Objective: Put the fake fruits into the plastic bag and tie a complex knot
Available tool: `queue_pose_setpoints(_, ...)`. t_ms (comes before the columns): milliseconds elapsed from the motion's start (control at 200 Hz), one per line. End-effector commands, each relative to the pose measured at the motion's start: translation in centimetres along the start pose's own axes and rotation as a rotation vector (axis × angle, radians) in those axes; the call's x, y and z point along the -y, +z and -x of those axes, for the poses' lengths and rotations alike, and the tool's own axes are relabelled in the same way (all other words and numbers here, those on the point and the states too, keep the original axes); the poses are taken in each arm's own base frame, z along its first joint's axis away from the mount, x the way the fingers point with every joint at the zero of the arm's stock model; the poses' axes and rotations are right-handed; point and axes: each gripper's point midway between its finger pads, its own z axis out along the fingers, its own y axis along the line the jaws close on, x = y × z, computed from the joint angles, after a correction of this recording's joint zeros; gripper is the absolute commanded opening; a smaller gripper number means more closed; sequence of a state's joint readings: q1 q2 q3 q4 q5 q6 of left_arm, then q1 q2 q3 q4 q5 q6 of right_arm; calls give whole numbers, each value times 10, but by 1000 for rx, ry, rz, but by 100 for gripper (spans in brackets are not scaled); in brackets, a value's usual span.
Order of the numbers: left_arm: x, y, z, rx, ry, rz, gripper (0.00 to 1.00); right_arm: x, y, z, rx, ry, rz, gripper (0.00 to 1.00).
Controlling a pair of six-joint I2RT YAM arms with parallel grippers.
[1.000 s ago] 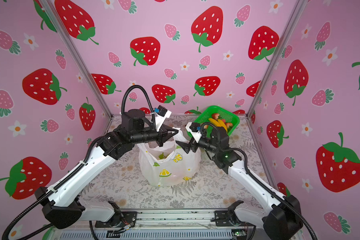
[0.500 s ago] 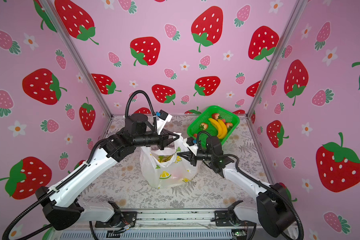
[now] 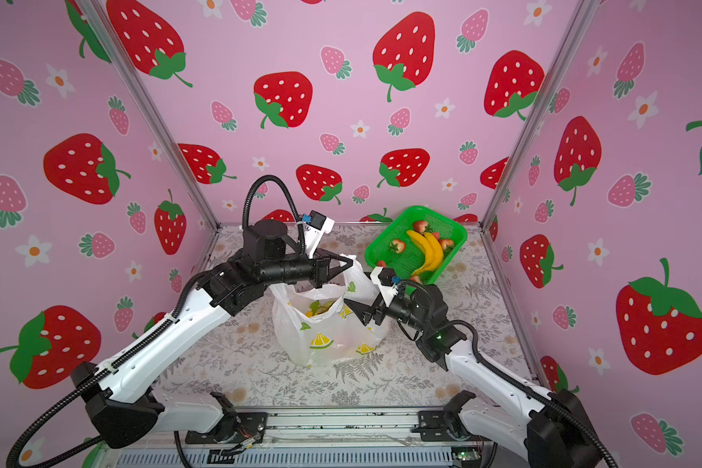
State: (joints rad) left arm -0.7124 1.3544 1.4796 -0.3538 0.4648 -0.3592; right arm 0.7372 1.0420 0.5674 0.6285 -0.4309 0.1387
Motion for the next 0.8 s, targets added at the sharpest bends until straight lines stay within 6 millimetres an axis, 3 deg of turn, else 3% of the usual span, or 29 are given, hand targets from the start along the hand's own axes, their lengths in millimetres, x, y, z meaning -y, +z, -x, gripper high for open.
queue_pose_setpoints(0, 7, -3, 4, 24, 4, -28, 0, 13, 3, 23, 84, -9, -146, 97)
queue_pose_setpoints(160, 7, -3, 4, 26, -4, -32, 0, 33, 17, 34, 109, 13, -361, 95)
queue_pose_setpoints(345, 7, -2, 3, 24, -17, -37, 0, 68, 29, 19, 81, 74, -666, 83)
queue_pose_setpoints(430, 8, -3, 3, 25, -19, -36, 0, 86, 23, 1, 64, 117, -805, 78)
queue_pose_setpoints(570, 7, -4, 3, 26, -16, -33, 0, 99, 15, -41, -7, 136, -918, 68)
queue_pose_setpoints(690, 5, -6, 3, 32, -16, -23, 0, 95, 7, -85, -84, 162, -912, 60)
queue_pose_setpoints(796, 2, -7, 4, 35, -14, -10, 0, 86, 1, -106, -125, 180, -876, 56)
